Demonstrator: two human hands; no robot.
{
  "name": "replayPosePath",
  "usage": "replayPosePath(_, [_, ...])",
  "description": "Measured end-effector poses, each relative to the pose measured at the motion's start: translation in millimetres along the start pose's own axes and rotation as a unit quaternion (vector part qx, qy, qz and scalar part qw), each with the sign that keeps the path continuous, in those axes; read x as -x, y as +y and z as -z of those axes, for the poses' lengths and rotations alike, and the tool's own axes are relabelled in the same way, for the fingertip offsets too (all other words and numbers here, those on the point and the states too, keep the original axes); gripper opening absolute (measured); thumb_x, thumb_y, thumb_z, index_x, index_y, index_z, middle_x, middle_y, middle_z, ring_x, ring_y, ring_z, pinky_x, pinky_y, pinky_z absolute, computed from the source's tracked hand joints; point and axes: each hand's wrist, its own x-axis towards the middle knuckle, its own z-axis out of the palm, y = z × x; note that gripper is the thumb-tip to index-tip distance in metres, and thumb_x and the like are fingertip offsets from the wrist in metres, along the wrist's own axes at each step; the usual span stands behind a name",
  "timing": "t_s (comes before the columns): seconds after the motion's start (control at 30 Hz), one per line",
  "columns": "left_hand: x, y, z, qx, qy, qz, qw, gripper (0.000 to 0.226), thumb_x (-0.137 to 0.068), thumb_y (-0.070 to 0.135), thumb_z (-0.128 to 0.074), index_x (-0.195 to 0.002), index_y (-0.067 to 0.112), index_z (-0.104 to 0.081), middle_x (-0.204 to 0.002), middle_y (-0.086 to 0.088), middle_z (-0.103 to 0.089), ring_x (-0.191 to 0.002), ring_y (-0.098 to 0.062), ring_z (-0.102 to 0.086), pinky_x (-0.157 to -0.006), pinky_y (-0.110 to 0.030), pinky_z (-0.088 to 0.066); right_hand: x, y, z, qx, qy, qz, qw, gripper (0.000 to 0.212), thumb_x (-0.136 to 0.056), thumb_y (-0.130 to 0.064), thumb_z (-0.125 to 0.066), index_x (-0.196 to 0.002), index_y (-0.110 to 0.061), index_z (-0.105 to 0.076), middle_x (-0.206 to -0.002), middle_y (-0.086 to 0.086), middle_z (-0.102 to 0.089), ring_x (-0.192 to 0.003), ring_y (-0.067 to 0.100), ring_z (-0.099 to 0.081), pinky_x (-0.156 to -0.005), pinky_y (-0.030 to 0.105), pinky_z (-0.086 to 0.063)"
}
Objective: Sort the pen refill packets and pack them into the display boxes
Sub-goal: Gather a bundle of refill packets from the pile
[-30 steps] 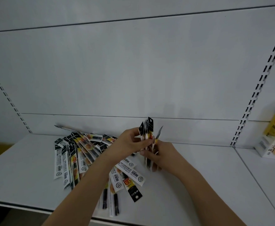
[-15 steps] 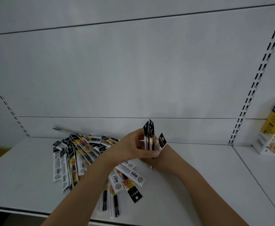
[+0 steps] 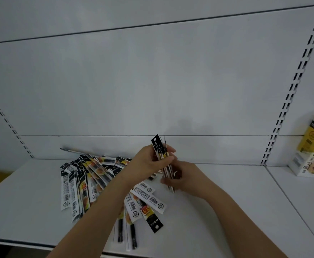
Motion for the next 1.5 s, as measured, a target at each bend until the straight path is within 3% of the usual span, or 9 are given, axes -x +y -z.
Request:
replayPosePath(0.2, [2,-3,-3,-0.026,0.044,-0.03,0.998,0.041,-0.077,0.048,-0.077,-0.113,0.039,-0.062,-0.105,0.006,-0.071,-0.087,-0.032,-0.068,-0.083,-0.048,-0.059,0,1,-7,0.016,0.015,-0.001,1.0,0.012,-0.086,-0.026,-0.067,-0.086,-0.025,-0.055,-0.065,-0.009,-0.056,-0.049,0.001,-0.047,-0.051,0.016,-0.038])
replayPosePath(0.3, [2,-1,-9,-0.071,0.072,-0.041,0.994,0.033,-0.086,0.036,-0.073,-0.117,0.033,-0.062,-0.096,0.012,-0.072,-0.066,-0.002,-0.063,-0.068,-0.025,-0.056,1,0,-9,0.021,0.022,0.001,1.0,0.018,-0.084,-0.031,-0.071,-0.091,-0.028,-0.054,-0.07,-0.009,-0.06,-0.055,0.001,-0.051,-0.053,0.016,-0.042])
replayPosePath(0.5, [3,5,5,-0.116,0.017,0.007,0.993,0.041,-0.087,0.057,-0.051,-0.117,0.03,-0.057,-0.108,-0.008,-0.07,-0.104,-0.025,-0.065,-0.092,-0.049,-0.053,11,-10,9,-0.15,-0.083,-0.039,0.984,0.017,-0.092,-0.037,-0.064,-0.097,-0.022,-0.06,-0.074,-0.006,-0.069,-0.062,0.007,-0.064,-0.062,0.025,-0.054])
replayPosePath(0.7, [7,10,14,-0.122,-0.035,0.0,0.992,0.027,-0.1,0.034,-0.051,-0.127,0.03,-0.049,-0.108,0.003,-0.068,-0.1,-0.014,-0.065,-0.089,-0.038,-0.053,3,-20,16,-0.113,-0.025,-0.039,0.993,0.013,-0.09,-0.022,-0.069,-0.103,-0.021,-0.068,-0.088,-0.007,-0.071,-0.067,0.004,-0.065,-0.059,0.019,-0.053])
replayPosePath(0.83, [14,16,11,-0.083,-0.063,0.013,0.994,0.041,-0.087,0.06,-0.057,-0.124,0.043,-0.052,-0.109,-0.011,-0.07,-0.1,-0.028,-0.068,-0.089,-0.054,-0.055,21,-24,28,-0.092,-0.015,-0.038,0.995,0.013,-0.084,-0.021,-0.073,-0.088,-0.032,-0.066,-0.077,-0.011,-0.071,-0.064,0.007,-0.065,-0.057,0.021,-0.051])
replayPosePath(1.03, [0,9,-34,-0.002,0.004,-0.038,0.999,0.02,-0.1,0.036,-0.048,-0.118,0.034,-0.058,-0.105,0.012,-0.067,-0.075,-0.006,-0.064,-0.068,-0.022,-0.046,86,-11,70,-0.134,0.082,-0.094,0.983,0.012,-0.087,-0.017,-0.071,-0.089,-0.026,-0.064,-0.064,-0.015,-0.061,-0.059,0.0,-0.055,-0.055,0.016,-0.047])
replayPosePath(1.17, [-2,-23,-118,-0.115,-0.038,-0.069,0.99,0.021,-0.098,0.041,-0.051,-0.118,0.038,-0.055,-0.117,0.014,-0.059,-0.103,-0.004,-0.056,-0.088,-0.027,-0.046,145,5,123,-0.137,0.21,-0.133,0.959,0.014,-0.089,-0.02,-0.07,-0.103,-0.023,-0.066,-0.076,-0.016,-0.067,-0.061,-0.002,-0.056,-0.056,0.017,-0.046])
replayPosePath(1.27, [-1,-31,-184,-0.271,-0.116,-0.108,0.949,0.067,-0.083,0.067,-0.024,-0.137,0.032,-0.047,-0.135,0.013,-0.043,-0.124,-0.012,-0.04,-0.106,-0.028,-0.031,185,15,165,-0.123,0.304,-0.159,0.931,0.01,-0.087,-0.022,-0.072,-0.096,-0.023,-0.067,-0.074,-0.014,-0.067,-0.06,-0.003,-0.056,-0.056,0.012,-0.043])
replayPosePath(1.5, [-34,-26,-233,-0.361,-0.072,-0.16,0.916,0.065,-0.082,0.062,-0.026,-0.133,0.031,-0.052,-0.132,0.008,-0.047,-0.122,-0.019,-0.044,-0.096,-0.035,-0.032,231,36,264,-0.109,0.418,-0.112,0.895,0.007,-0.086,-0.012,-0.072,-0.091,-0.007,-0.069,-0.069,-0.001,-0.068,-0.059,0.011,-0.058,-0.06,0.021,-0.047])
